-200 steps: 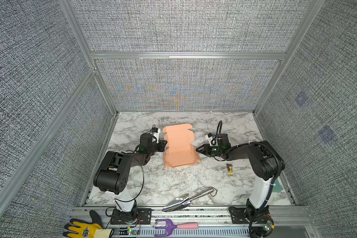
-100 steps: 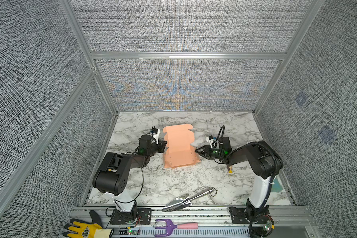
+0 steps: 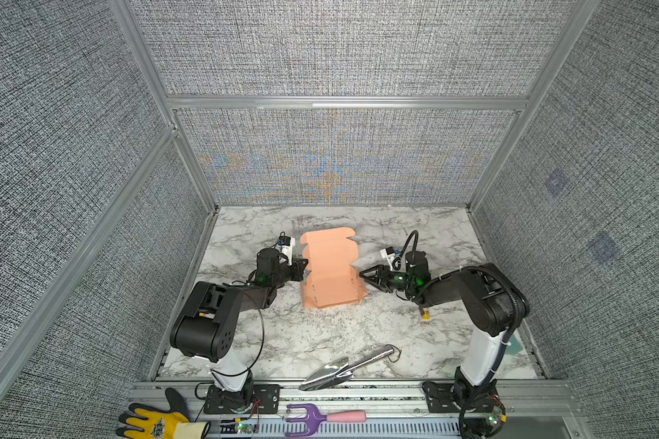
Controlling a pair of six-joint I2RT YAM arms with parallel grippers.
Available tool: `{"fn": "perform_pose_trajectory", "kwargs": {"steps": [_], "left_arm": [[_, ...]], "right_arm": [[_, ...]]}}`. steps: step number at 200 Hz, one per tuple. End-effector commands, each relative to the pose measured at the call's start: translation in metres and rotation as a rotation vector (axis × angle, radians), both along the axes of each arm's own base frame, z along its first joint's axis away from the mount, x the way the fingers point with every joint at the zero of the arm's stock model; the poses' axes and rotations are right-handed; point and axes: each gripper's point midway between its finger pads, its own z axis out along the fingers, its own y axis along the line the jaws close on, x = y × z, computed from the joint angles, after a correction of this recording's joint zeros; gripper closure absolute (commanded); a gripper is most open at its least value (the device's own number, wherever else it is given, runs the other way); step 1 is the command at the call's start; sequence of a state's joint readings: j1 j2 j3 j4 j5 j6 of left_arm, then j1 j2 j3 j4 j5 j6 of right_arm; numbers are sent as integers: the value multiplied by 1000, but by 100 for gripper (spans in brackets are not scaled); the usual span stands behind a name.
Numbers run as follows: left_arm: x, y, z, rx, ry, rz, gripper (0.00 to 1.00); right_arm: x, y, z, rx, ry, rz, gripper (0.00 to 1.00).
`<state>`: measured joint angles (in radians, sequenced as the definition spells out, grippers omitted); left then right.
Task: Assemble paper box
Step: Fold the bottom flaps of a flat cardboard box at the center of the table.
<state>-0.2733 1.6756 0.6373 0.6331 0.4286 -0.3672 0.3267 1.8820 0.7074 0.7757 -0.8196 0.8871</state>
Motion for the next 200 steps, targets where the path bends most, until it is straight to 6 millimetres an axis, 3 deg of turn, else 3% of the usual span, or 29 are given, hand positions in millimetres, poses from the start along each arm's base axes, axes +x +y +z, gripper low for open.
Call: {"fn": "perform_pose_trajectory", "kwargs": {"steps": [1, 44, 74, 107, 163, 200], "left_arm": [[2, -1, 8, -4, -35, -2, 100], [2, -1, 8, -8, -34, -3, 100], [1, -2, 8, -9, -37, -7, 100], [1, -3, 8, -12, -40, -14, 100], [2, -5, 11, -20, -53, -22, 100], [1, -5, 12, -25, -55, -27, 100]], "right_arm": [[1, 0, 0, -29, -18, 10, 41], [5, 3, -2, -75, -26, 6, 42], [9, -13, -11, -195, -42, -35, 42], [16, -27, -9, -204, -43, -66, 41], [19, -22, -26, -177, -15, -64, 34], [15, -10, -22, -99, -13, -55, 32]]}}
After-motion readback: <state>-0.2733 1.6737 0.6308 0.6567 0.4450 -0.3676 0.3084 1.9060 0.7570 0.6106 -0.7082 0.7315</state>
